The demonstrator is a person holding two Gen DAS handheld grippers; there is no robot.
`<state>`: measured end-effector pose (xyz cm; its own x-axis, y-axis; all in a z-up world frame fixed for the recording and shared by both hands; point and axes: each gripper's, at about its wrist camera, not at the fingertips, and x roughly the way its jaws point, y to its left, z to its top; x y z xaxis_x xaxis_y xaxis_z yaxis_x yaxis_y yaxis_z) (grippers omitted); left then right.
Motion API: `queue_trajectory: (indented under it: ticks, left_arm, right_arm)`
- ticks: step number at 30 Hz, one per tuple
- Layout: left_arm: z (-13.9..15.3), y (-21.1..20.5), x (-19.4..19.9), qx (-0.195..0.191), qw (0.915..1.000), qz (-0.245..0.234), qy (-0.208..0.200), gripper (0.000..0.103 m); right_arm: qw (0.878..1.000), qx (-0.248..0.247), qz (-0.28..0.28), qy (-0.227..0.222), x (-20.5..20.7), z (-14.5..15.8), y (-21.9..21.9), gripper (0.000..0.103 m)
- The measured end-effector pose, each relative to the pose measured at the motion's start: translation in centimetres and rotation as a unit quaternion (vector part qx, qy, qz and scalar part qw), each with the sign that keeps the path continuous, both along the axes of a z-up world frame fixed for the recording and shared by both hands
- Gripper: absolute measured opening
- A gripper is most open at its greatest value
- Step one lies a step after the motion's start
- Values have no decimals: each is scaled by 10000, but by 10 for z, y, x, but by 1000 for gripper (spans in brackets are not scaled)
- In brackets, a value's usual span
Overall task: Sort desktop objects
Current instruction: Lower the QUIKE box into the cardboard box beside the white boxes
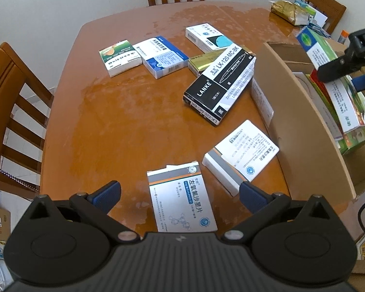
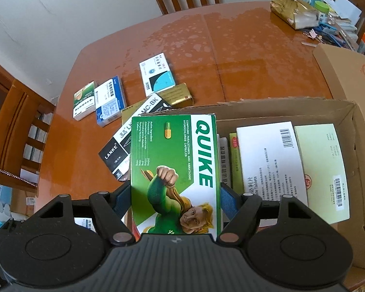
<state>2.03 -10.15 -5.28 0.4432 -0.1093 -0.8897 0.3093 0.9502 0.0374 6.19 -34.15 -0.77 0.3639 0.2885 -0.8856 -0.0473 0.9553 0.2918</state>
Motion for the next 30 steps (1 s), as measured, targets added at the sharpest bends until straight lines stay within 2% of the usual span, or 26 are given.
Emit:
queue_trajectory:
  ticks: [9,16,30]
  left_arm:
    - [-4,12,-3,-184,9995,238,29,103]
    - [-5,24,-5,-373,9985,396,-3,103]
    - [-10,28,-3,-472,9981,404,39,103]
  right_arm:
    - [9998,-22,-170,120,9,-2,-16,77]
    - [9993,-151,97,316,19,-12,3,77]
    - [9972,-506,77,554,31,-27,20,77]
